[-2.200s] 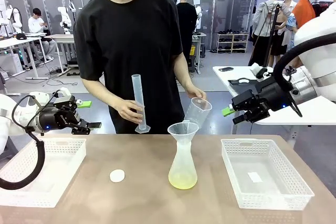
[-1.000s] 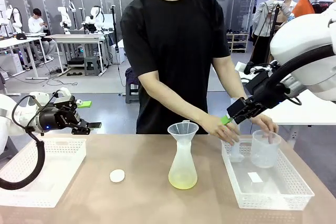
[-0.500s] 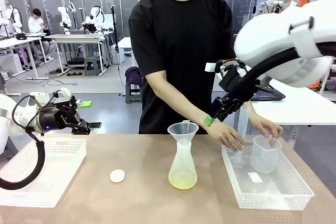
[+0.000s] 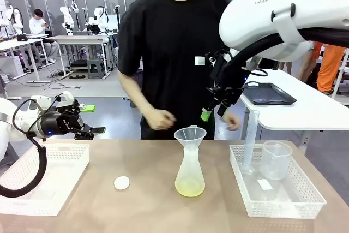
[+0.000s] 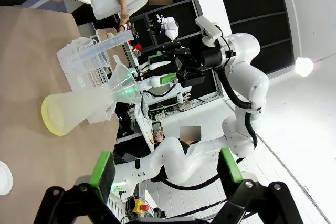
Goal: Prepare the solutions needed for the experiment.
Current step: Once the solution is in the Big flask , pick up the Plastic Funnel and place it back into the right Organizing basket.
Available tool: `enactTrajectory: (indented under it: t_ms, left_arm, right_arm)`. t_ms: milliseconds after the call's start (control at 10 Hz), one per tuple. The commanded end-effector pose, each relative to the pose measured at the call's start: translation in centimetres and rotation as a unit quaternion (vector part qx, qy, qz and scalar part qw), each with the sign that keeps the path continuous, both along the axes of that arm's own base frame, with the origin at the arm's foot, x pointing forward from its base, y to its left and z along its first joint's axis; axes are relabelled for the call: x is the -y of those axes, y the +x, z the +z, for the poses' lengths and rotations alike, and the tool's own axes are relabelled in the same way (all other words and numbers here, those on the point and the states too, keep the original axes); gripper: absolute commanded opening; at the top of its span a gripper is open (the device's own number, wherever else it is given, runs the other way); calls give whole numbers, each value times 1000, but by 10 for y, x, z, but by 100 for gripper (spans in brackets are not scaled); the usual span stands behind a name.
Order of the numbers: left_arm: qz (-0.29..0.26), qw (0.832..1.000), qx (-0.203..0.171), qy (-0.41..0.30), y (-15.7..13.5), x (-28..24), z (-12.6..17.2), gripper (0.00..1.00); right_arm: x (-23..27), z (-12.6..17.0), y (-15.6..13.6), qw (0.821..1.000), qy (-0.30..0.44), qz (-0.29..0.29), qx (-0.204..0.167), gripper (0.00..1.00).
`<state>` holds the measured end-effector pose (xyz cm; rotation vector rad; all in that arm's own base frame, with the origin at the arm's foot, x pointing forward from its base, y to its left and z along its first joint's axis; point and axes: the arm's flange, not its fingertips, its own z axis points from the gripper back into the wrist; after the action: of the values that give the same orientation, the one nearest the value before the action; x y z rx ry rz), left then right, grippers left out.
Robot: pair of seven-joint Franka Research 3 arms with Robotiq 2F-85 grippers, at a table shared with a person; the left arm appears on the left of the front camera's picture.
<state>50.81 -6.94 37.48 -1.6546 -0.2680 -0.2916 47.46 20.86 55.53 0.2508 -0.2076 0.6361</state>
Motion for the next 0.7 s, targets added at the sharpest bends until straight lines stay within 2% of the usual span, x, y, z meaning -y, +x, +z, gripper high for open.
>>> enactTrajectory:
  t_ms: [0, 100, 200, 400, 600]
  left_arm:
    - [-5, 1000, 9, -8, 1, 0, 0, 100]
    - [-5, 1000, 9, -8, 1, 0, 0, 100]
    - [-5, 1000, 9, -8, 1, 0, 0, 100]
    - [-5, 1000, 9, -8, 1, 0, 0, 100]
    - [-5, 1000, 9, -8, 1, 0, 0, 100]
  right_arm:
    - [-19, 0, 8, 999, -28, -28, -21, 77]
    - [-23, -4, 9, 998, -34, -43, -17, 77]
    - [-9, -1, 1, 1000, -8, -7, -9, 77]
    - [-9, -1, 1, 1000, -8, -7, -9, 77]
    - [-14, -11, 7, 998, -34, -47, -17, 77]
